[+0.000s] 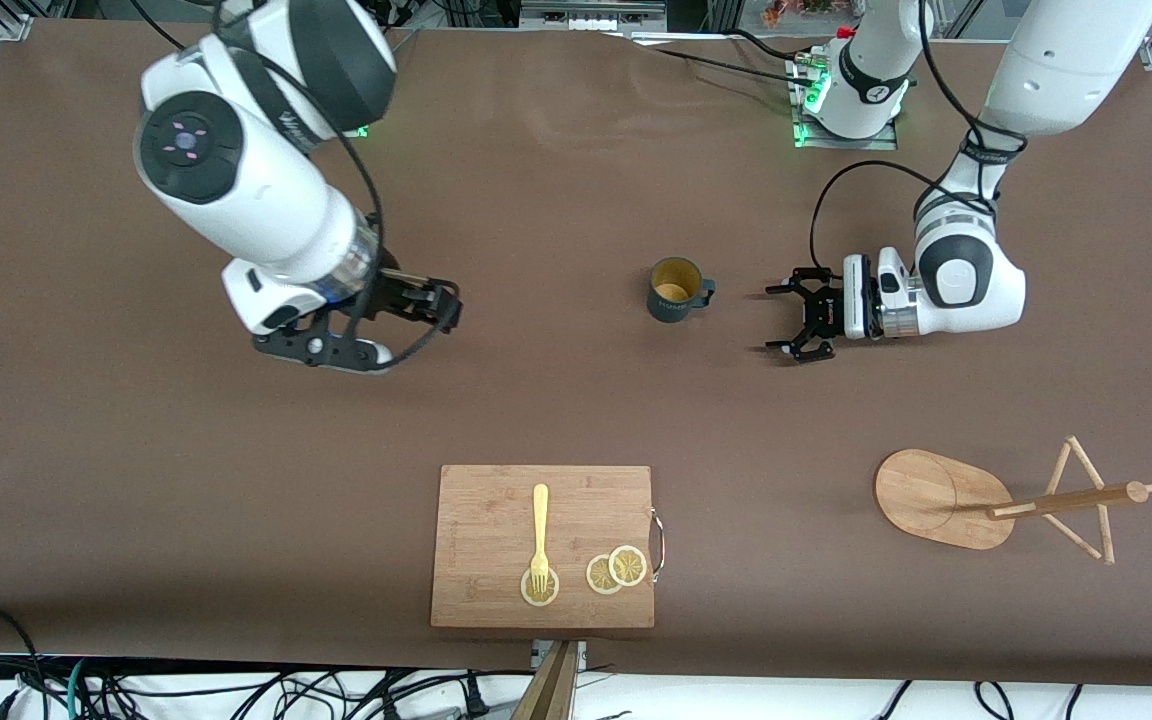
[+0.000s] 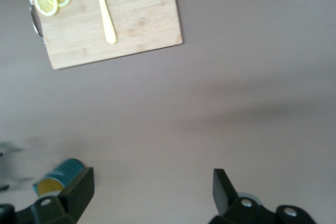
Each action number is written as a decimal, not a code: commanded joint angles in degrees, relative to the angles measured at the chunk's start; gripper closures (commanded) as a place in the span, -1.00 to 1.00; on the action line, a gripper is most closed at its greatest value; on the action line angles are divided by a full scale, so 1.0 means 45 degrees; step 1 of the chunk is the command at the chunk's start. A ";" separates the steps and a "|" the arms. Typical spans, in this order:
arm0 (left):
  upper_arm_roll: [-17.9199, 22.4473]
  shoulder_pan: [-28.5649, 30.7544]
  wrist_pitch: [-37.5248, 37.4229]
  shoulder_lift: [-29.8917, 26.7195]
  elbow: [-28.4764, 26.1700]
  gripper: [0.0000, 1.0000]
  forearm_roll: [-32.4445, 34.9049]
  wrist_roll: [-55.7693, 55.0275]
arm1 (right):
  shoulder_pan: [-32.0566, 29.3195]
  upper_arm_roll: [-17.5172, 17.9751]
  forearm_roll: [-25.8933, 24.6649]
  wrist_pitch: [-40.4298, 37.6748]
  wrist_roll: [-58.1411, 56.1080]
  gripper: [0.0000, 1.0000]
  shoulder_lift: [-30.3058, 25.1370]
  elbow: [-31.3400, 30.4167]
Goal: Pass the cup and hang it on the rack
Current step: 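Withdraw the right gripper while the left gripper reaches the mug handle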
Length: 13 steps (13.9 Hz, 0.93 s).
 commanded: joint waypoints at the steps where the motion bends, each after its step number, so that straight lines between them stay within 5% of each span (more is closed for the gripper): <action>1: -0.0061 -0.0077 -0.0149 0.0315 -0.0073 -1.00 -0.1070 0.2796 | -0.0121 -0.0532 0.0224 0.0095 -0.1336 -1.00 -0.1811 -0.2401; 6: -0.0666 -0.0409 -0.0189 0.0939 -0.0112 -1.00 -0.2204 0.3114 | -0.0120 -0.1725 -0.0670 0.0037 -0.2470 -1.00 -0.3569 -0.4513; 13: -0.1428 -0.0449 -0.0286 0.1253 -0.0871 -1.00 -0.3317 0.4067 | -0.0778 -0.2724 -0.1417 -0.0978 -0.5261 -1.00 -0.4489 -0.4575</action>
